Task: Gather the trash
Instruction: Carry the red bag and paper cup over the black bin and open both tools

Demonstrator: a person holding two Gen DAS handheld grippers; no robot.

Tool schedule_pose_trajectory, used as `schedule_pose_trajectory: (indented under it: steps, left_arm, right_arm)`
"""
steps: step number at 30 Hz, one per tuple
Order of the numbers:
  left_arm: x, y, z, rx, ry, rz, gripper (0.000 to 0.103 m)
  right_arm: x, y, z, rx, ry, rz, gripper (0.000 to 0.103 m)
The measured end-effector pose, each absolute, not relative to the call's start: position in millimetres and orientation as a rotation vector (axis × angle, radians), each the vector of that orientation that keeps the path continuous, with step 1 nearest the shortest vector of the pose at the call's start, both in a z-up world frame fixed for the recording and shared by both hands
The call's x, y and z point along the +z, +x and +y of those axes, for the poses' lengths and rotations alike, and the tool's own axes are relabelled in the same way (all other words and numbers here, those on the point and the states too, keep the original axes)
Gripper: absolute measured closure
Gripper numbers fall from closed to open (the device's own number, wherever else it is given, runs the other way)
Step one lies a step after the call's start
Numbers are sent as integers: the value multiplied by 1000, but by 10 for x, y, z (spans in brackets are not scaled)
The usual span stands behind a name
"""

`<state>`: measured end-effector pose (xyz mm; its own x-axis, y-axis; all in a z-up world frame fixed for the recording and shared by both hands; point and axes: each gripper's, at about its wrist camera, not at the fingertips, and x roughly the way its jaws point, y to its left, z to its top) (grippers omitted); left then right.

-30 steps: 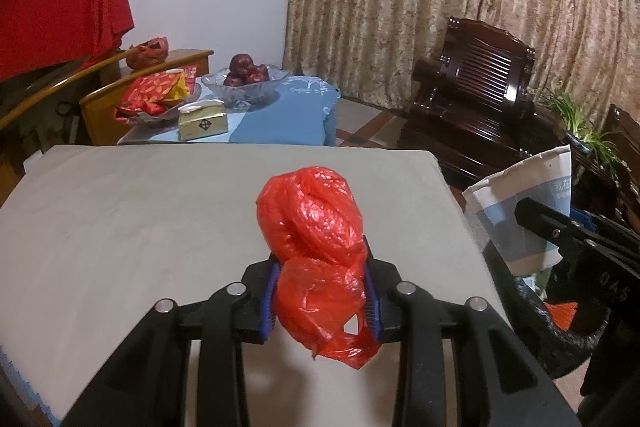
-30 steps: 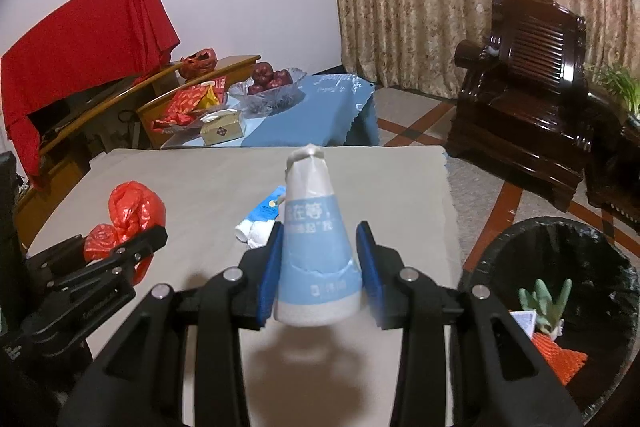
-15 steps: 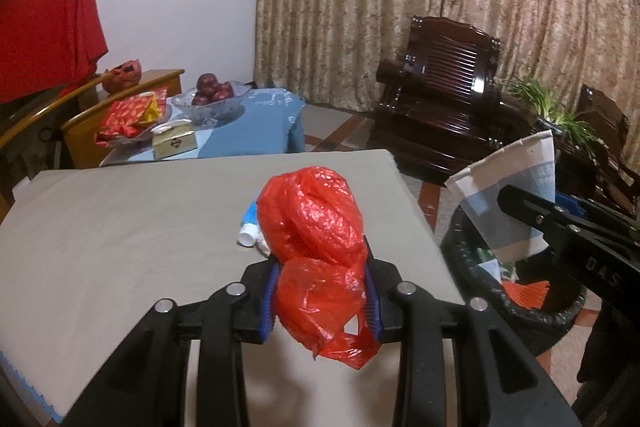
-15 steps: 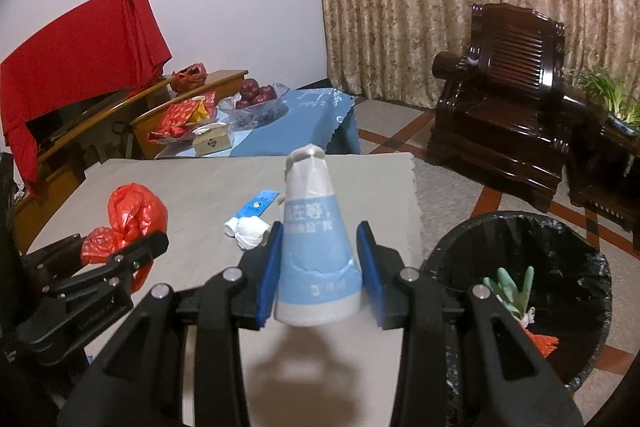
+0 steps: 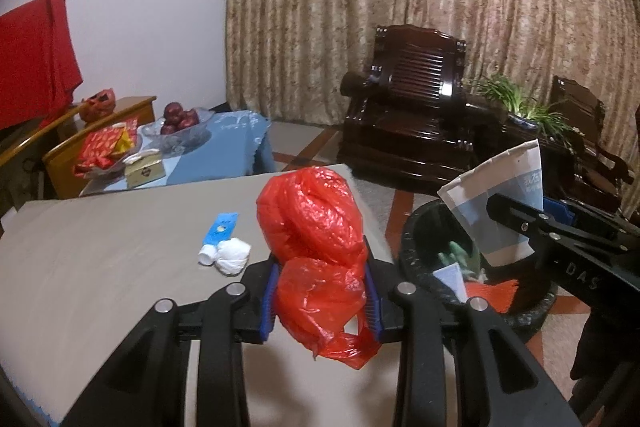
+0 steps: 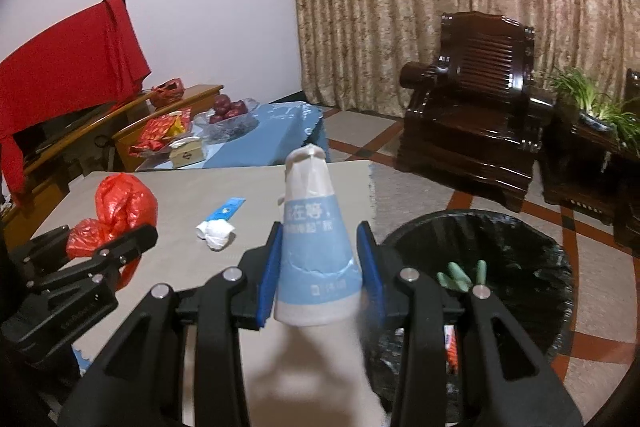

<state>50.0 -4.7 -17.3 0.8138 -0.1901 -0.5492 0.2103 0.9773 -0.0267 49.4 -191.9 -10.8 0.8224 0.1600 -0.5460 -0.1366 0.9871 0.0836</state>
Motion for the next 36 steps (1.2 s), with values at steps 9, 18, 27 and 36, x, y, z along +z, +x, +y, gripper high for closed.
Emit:
schedule_pose_trajectory:
  steps: [9,18,27,36]
  left_arm:
    - [-141,472,-409,-272,64,565,68]
    - [-191,576,-750,-342,84,567,68]
    - [-440,871,-1123,-428,91,591,68]
    - [-639,1156,-1655,-528,111,602,68]
  right_arm:
    - [-148,419,-2299,80,48,585,67]
    - [-236,410,-2683,-9,61,595,67]
    - [-386,527,-3106,-110,64,610,67]
    - [-609,695,-3476,-171,71,638,67]
